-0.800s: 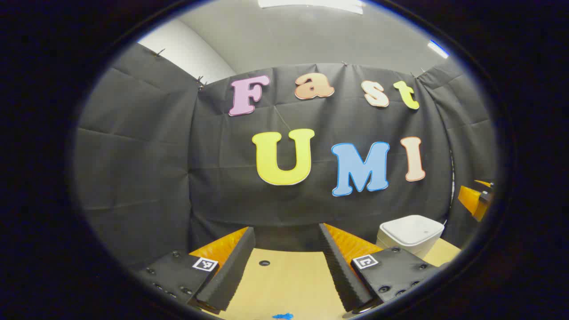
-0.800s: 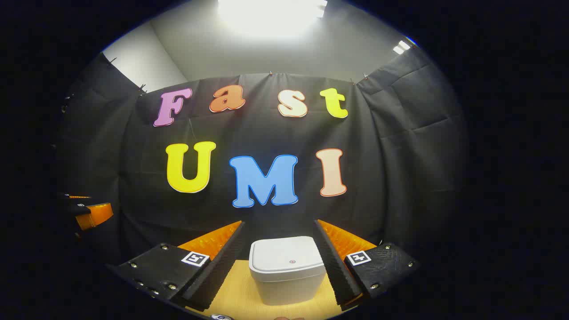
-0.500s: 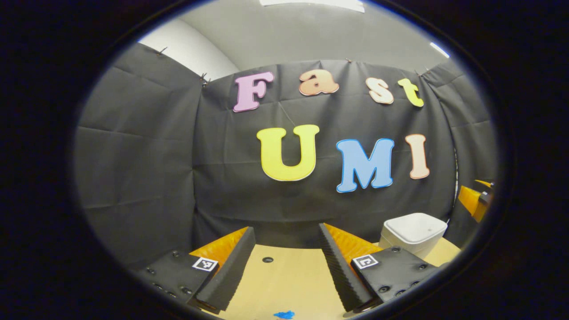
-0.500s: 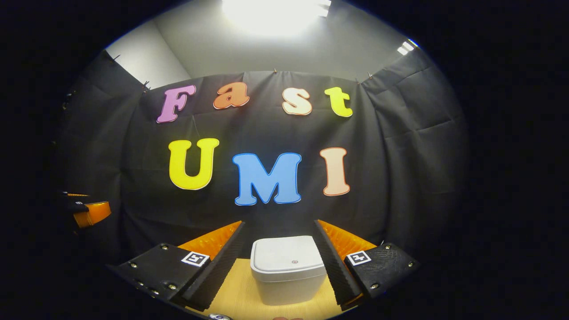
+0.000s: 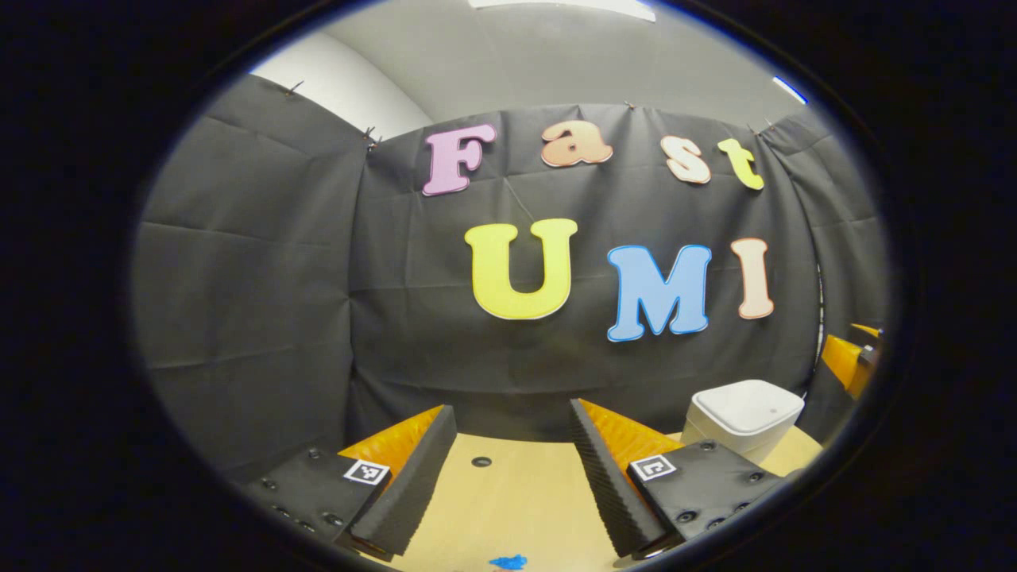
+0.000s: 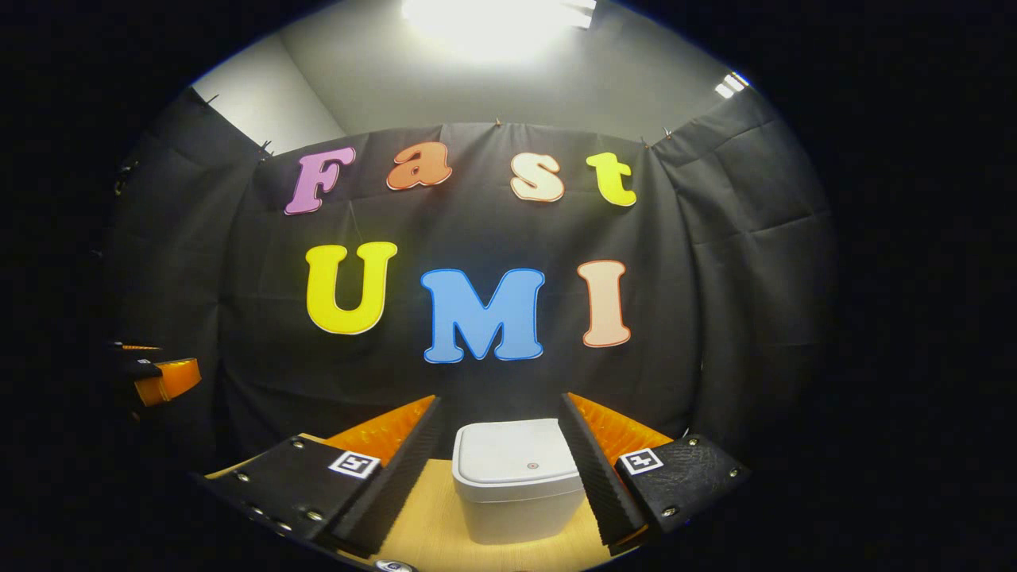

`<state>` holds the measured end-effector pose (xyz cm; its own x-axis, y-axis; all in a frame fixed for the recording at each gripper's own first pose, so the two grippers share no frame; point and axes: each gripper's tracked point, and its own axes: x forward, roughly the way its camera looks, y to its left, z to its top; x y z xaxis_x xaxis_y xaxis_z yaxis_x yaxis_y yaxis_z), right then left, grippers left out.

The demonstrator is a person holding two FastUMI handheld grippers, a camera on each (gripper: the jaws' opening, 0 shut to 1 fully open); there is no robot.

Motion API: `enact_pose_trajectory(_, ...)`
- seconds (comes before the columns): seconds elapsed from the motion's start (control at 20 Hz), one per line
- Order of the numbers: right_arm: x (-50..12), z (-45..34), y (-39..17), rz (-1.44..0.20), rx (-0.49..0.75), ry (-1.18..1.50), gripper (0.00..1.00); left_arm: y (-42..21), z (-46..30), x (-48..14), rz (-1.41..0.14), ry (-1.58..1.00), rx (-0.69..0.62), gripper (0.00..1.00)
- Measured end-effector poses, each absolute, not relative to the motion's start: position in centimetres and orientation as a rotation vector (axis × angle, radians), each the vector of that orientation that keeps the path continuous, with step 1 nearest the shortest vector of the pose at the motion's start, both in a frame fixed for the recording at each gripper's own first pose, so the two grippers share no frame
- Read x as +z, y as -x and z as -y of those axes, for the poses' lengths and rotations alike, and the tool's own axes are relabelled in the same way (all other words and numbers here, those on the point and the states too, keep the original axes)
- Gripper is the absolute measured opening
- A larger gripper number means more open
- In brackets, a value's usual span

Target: Press the lid of the desktop garbage bin to open it, pick up the crumpled paper on the desktop and throw it into the bin, then pick up the pop can on the desktop and drop it into the bin, and finally close the garbage bin lid.

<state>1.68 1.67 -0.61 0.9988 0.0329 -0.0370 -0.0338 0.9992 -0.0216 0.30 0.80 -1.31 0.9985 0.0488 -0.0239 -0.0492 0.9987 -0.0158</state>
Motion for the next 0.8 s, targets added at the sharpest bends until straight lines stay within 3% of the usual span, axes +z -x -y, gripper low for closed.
enact_pose_trajectory(0.1, -0.7, -2.1, -1.7, -0.045, 0.043, 0.021, 0.93, -0.4, -1.0, -1.5, -0.026, 0.019, 0.055, 0.95)
enact_pose_trajectory(0.15, -0.9, -2.4, -1.8, -0.054, 0.054, 0.025, 0.75, -0.5, -1.0, -1.6, -0.027, 0.020, 0.057, 0.95)
enact_pose_trajectory(0.2, -1.3, -2.4, -1.8, -0.068, 0.055, 0.031, 0.74, -0.5, -1.0, -1.8, -0.029, 0.020, 0.058, 0.95)
enact_pose_trajectory(0.25, -1.5, -2.7, -1.8, -0.084, 0.078, 0.028, 0.53, -0.5, -1.1, -2.1, -0.031, 0.021, 0.059, 0.94)
enact_pose_trajectory(0.3, -2.0, -2.6, -2.2, -0.098, 0.069, 0.028, 0.48, -0.5, -1.1, -2.1, -0.033, 0.022, 0.060, 0.94)
enact_pose_trajectory(0.35, -2.0, -2.1, -2.2, -0.094, 0.041, 0.024, 0.24, -0.5, -1.1, -2.1, -0.033, 0.021, 0.061, 0.94)
enact_pose_trajectory(0.4, -1.9, -2.4, -2.3, -0.090, 0.052, 0.012, 0.26, -0.5, -1.1, -2.2, -0.034, 0.019, 0.062, 0.95)
enact_pose_trajectory(0.45, -2.0, -2.4, -2.5, -0.101, 0.062, 0.010, 0.13, -0.6, -1.3, -2.4, -0.035, 0.015, 0.067, 0.95)
enact_pose_trajectory(0.5, -2.1, -2.4, -2.2, -0.105, 0.041, 0.023, 0.13, -0.7, -1.3, -2.4, -0.037, 0.015, 0.066, 0.94)
enact_pose_trajectory(0.55, -2.1, -2.0, -3.0, -0.089, 0.044, 0.023, 0.00, -0.7, -1.2, -2.5, -0.039, 0.015, 0.065, 0.95)
enact_pose_trajectory(0.8, -3.3, -3.1, -4.2, -0.128, 0.100, -0.004, 0.00, -0.9, -1.5, -2.9, -0.046, 0.010, 0.069, 0.95)
